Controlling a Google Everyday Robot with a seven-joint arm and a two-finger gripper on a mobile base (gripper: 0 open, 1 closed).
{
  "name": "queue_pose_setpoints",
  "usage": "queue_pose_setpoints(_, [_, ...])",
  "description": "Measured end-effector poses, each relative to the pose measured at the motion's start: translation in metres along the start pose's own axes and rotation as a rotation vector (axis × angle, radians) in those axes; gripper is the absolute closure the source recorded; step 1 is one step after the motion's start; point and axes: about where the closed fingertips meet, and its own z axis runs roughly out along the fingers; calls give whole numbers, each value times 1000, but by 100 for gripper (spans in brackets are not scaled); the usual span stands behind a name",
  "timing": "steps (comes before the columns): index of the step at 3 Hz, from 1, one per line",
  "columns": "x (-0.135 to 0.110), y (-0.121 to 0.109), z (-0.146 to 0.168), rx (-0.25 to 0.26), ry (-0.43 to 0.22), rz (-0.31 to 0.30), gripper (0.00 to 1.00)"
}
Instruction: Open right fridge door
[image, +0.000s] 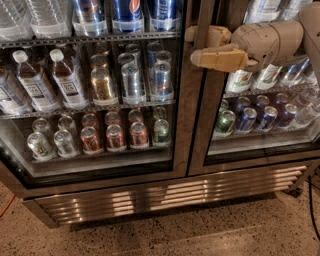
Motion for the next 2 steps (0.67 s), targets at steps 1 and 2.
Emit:
queue_pose_setpoints(1, [0,0,0,0,0,0,100])
queue_pose_setpoints(2, [0,0,0,0,0,0,100])
